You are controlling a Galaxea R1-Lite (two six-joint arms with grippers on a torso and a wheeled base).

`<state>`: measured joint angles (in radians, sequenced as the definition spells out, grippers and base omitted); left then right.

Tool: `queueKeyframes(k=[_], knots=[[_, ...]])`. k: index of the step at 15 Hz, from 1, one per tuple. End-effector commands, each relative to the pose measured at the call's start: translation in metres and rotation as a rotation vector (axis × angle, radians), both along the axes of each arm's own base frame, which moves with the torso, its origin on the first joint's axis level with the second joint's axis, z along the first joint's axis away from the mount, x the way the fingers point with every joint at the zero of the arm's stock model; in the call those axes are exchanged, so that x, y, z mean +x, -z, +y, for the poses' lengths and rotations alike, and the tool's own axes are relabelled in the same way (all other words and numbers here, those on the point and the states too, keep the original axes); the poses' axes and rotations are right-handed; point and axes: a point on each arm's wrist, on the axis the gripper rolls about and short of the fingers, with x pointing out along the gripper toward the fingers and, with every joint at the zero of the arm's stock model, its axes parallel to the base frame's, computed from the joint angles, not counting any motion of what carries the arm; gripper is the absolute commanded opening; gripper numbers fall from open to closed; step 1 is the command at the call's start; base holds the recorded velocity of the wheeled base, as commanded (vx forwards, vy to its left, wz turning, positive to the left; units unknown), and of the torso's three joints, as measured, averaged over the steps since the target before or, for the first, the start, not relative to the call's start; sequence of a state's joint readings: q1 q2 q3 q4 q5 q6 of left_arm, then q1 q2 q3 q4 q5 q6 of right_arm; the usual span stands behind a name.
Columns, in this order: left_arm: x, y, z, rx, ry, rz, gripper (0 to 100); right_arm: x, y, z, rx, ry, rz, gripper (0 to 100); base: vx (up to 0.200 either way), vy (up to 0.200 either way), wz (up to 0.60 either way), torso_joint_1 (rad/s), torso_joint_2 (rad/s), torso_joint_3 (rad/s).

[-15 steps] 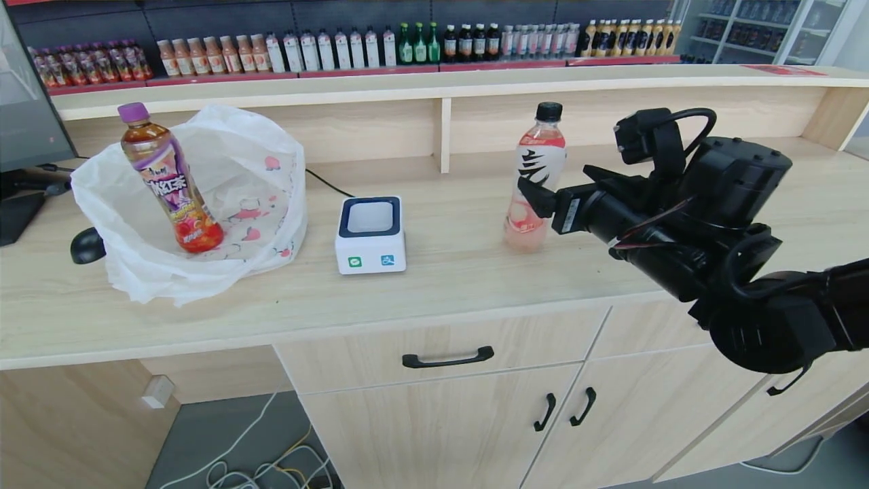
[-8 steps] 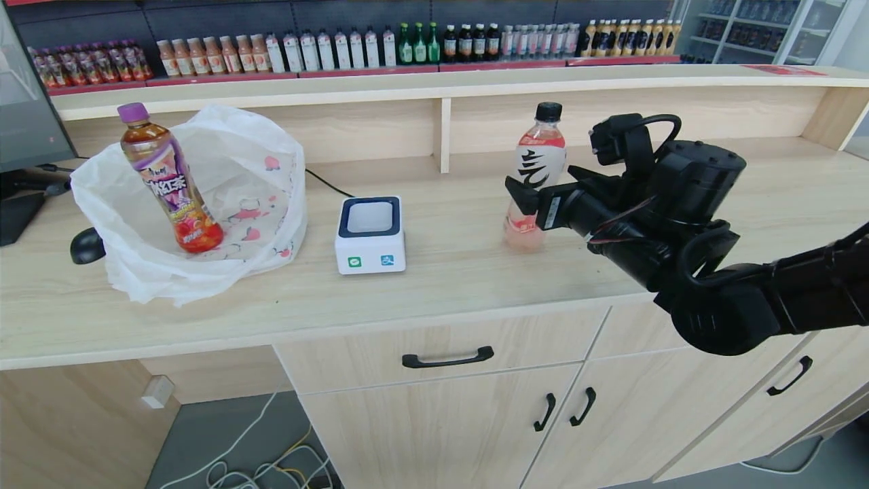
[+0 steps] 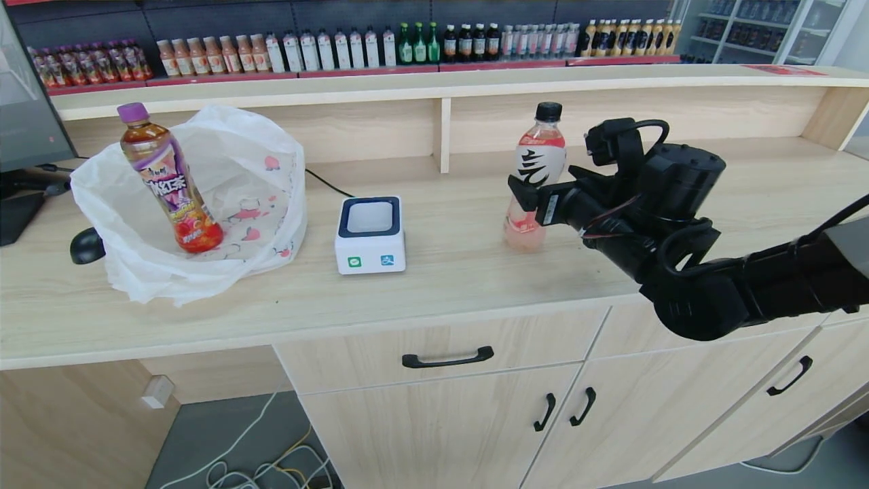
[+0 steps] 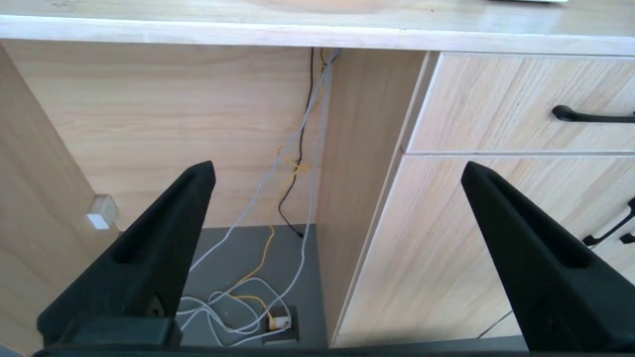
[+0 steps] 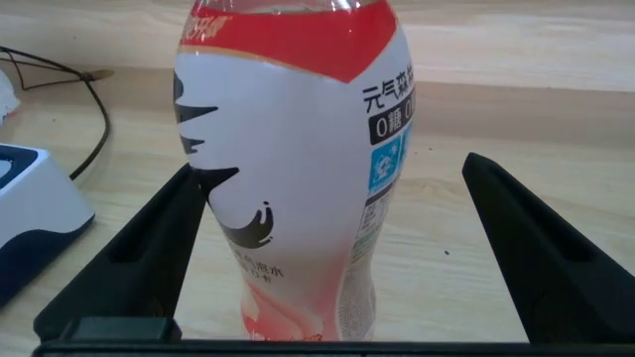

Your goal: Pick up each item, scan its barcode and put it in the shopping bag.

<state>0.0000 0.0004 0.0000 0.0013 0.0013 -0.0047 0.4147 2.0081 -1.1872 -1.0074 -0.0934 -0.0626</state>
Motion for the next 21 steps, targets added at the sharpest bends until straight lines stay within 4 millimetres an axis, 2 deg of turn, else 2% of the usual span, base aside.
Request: queueKeyframes(k=[1, 5, 11, 18, 19, 21], knots=[[0.0, 0.0, 0.0, 0.0, 0.0, 0.0, 100, 0.008, 0.006, 0.003, -0.002, -0.001, 0.004, 100, 0.0, 0.0, 0.0, 0.0, 0.0, 0.0], [0.0, 0.0, 0.0, -0.001, 0.0, 0.0, 100, 0.017, 0.01, 0.006, 0.007, -0.005, 0.003, 100, 0.0, 0.0, 0.0, 0.0, 0.0, 0.0], [0.0, 0.0, 0.0, 0.0, 0.001, 0.0, 100, 0.021, 0.016, 0.006, 0.028, -0.004, 0.023, 100, 0.0, 0.0, 0.0, 0.0, 0.0, 0.0], [0.0, 0.0, 0.0, 0.0, 0.0, 0.0, 100, 0.024, 0.012, 0.007, 0.034, -0.004, 0.007, 100, 0.0, 0.0, 0.0, 0.0, 0.0, 0.0], [0.0, 0.0, 0.0, 0.0, 0.0, 0.0, 100, 0.025, 0.013, 0.007, 0.035, -0.005, 0.006, 0, 0.0, 0.0, 0.0, 0.0, 0.0, 0.0], [0.0, 0.0, 0.0, 0.0, 0.0, 0.0, 100, 0.025, 0.012, 0.007, 0.036, -0.005, 0.003, 0, 0.0, 0.0, 0.0, 0.0, 0.0, 0.0]])
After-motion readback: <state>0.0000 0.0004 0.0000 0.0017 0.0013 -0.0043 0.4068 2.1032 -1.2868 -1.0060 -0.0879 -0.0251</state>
